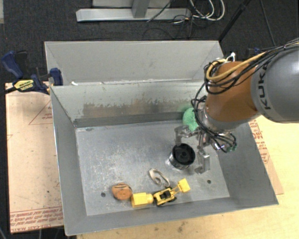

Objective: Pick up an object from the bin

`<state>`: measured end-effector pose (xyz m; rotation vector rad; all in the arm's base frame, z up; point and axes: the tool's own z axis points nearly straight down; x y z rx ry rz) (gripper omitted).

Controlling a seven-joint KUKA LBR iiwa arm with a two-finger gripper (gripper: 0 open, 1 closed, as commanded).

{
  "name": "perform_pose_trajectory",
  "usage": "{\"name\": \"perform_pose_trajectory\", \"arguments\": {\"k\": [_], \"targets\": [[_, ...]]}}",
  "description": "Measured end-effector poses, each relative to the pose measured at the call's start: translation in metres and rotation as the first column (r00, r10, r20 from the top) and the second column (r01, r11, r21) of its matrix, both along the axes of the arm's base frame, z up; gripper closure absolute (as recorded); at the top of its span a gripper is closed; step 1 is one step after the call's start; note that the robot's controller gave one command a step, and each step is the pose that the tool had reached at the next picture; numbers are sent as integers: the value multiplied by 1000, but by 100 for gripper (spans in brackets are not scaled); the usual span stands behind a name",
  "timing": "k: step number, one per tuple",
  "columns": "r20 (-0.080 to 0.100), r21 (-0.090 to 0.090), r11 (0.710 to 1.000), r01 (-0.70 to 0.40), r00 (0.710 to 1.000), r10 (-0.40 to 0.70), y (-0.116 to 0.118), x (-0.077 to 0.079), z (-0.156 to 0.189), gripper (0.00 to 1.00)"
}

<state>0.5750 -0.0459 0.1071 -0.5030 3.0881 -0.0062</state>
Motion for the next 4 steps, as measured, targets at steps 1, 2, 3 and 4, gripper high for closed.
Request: {"name": "perform_pose_trajectory", "arguments": {"k": [1, 2, 3, 4], "targets": [[-10, 3, 959, -282, 959, 282, 24, -6, -34, 100], [-10, 3, 959, -282, 959, 282, 24, -6, -34, 100], [-20, 7, 958, -287, 958, 287, 13, -23, 6, 100], [2, -3, 957, -289, 957, 289, -15, -15, 28, 100]]}}
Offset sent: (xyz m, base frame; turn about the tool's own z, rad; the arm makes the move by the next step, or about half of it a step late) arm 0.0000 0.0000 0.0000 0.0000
